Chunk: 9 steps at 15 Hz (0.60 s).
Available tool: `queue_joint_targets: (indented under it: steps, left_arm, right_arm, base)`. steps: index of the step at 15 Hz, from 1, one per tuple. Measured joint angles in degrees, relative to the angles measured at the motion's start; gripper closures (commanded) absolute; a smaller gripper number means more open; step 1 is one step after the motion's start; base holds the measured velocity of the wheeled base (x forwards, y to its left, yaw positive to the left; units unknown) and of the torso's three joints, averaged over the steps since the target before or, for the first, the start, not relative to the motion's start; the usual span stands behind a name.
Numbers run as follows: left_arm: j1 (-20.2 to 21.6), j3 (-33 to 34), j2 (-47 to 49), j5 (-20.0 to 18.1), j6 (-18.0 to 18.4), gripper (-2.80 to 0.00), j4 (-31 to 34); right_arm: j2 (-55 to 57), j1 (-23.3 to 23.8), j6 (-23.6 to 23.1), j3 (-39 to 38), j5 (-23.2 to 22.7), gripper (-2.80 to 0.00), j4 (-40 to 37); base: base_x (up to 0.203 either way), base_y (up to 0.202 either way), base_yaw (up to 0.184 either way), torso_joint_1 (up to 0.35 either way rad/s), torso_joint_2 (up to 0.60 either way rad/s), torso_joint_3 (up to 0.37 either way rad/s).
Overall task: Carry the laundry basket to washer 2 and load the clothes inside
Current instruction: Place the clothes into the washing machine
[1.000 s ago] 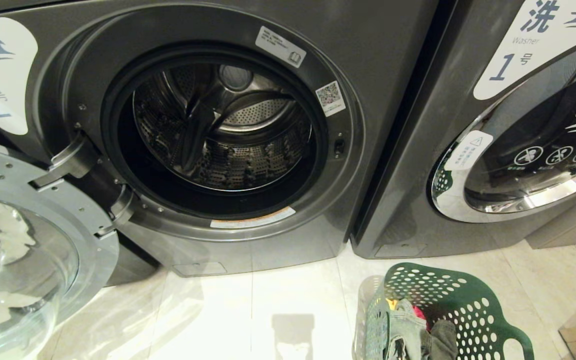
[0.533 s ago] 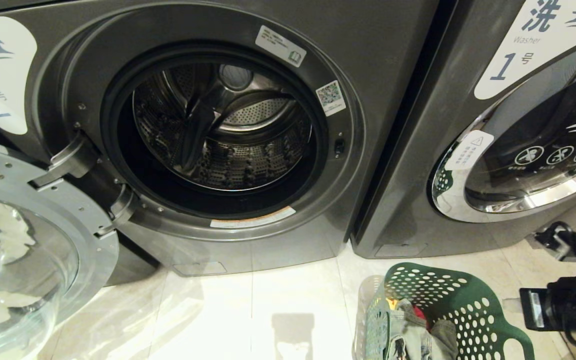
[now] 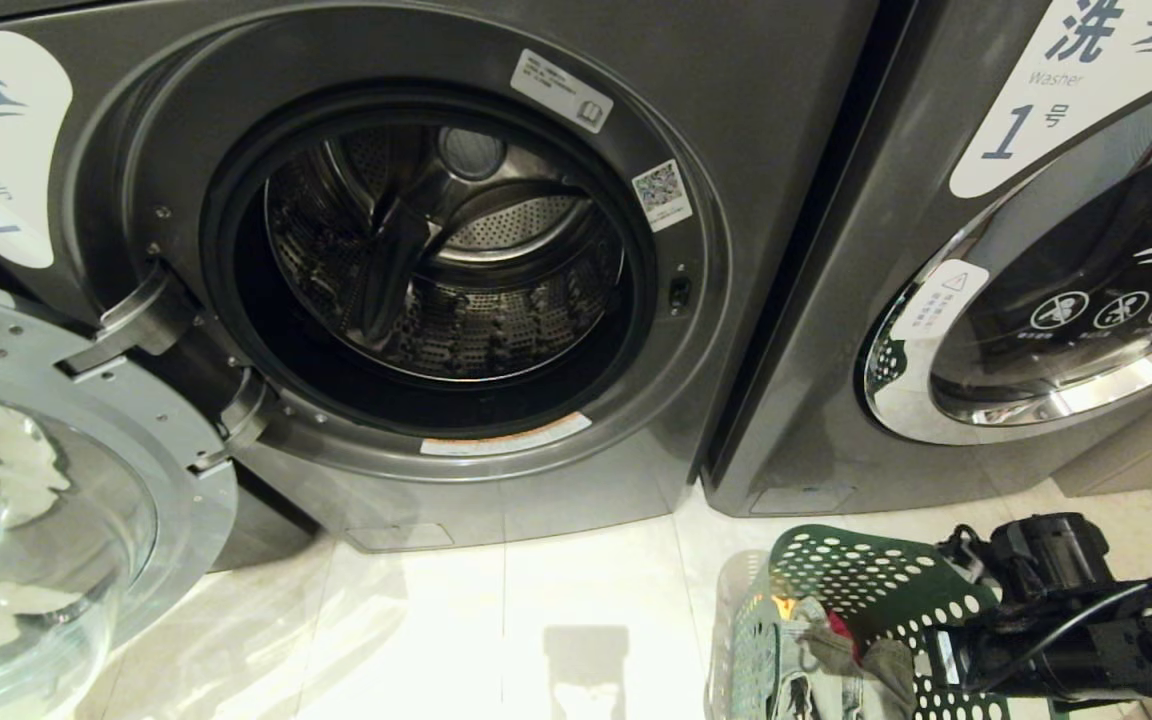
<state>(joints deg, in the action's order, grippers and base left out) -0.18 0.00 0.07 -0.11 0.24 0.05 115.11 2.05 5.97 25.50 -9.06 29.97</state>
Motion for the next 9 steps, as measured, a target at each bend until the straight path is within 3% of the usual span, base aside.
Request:
queue_joint_targets:
  steps: [5, 6, 7, 9]
  left_arm:
    - [0.00, 0.00, 0.00, -0.02, 0.00, 0.00, 0.02]
    - [0.00, 0.00, 0.00, 0.00, 0.00, 0.00, 0.00]
    - [0.00, 0.00, 0.00, 0.01, 0.00, 0.00, -0.02]
    - [0.00, 0.00, 0.00, -0.02, 0.02, 0.00, 0.00]
  right_arm:
    - [20.88, 5.05, -3.07, 11.42, -1.98, 0.00, 10.59]
    - [24.49, 6.87, -5.20, 14.87, -2.57, -0.31, 12.51]
    - [27.71, 8.71, -7.90, 18.47, -3.13, -2.80, 12.77]
    - [32.36, 11.06, -11.48, 23.80, -5.78, -2.80, 10.98]
  base:
    - [0.000, 0.000, 0.000, 0.000, 0.00, 0.000]
    - [0.000, 0.000, 0.000, 0.000, 0.00, 0.000]
    - [0.000, 0.000, 0.000, 0.000, 0.00, 0.000]
    - [0.000, 0.000, 0.000, 0.000, 0.00, 0.000]
